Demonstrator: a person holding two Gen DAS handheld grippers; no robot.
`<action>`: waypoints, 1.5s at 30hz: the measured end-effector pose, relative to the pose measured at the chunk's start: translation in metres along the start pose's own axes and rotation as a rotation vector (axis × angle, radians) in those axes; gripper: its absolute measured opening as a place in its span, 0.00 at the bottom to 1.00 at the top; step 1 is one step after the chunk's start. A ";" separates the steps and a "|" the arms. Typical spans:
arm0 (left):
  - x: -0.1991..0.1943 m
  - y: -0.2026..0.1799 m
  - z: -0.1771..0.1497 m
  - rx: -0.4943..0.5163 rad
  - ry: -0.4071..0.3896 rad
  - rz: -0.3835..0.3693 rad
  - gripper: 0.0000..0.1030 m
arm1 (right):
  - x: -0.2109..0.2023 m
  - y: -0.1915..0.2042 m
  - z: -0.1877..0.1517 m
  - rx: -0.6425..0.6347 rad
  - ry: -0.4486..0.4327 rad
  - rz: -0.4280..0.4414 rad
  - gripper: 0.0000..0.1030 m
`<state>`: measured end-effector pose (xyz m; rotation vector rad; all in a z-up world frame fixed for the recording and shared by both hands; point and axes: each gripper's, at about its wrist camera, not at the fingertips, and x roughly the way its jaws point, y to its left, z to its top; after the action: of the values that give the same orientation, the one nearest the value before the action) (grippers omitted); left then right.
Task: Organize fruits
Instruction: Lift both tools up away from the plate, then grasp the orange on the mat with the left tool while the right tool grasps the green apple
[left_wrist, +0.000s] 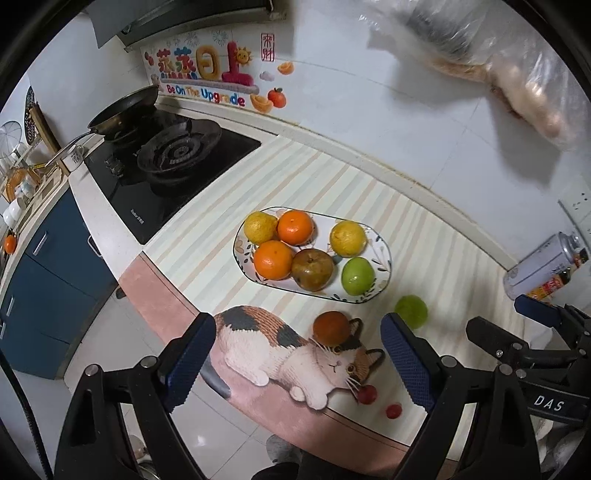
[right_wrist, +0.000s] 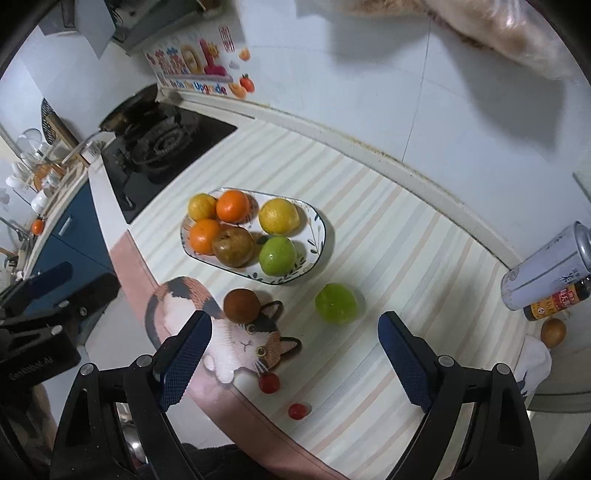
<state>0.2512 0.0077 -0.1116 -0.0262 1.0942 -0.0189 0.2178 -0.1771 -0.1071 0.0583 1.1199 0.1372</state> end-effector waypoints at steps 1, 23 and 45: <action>-0.005 0.000 -0.002 0.000 -0.008 0.003 0.89 | -0.006 0.001 -0.002 -0.001 -0.008 0.000 0.91; -0.042 -0.006 -0.005 0.002 -0.062 -0.044 0.89 | -0.036 -0.001 -0.006 0.044 -0.043 0.058 0.91; 0.190 -0.036 -0.022 -0.016 0.405 -0.054 0.99 | 0.201 -0.110 -0.004 0.298 0.289 0.069 0.90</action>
<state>0.3188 -0.0337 -0.2897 -0.0686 1.4984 -0.0655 0.3096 -0.2582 -0.3008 0.3525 1.4210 0.0388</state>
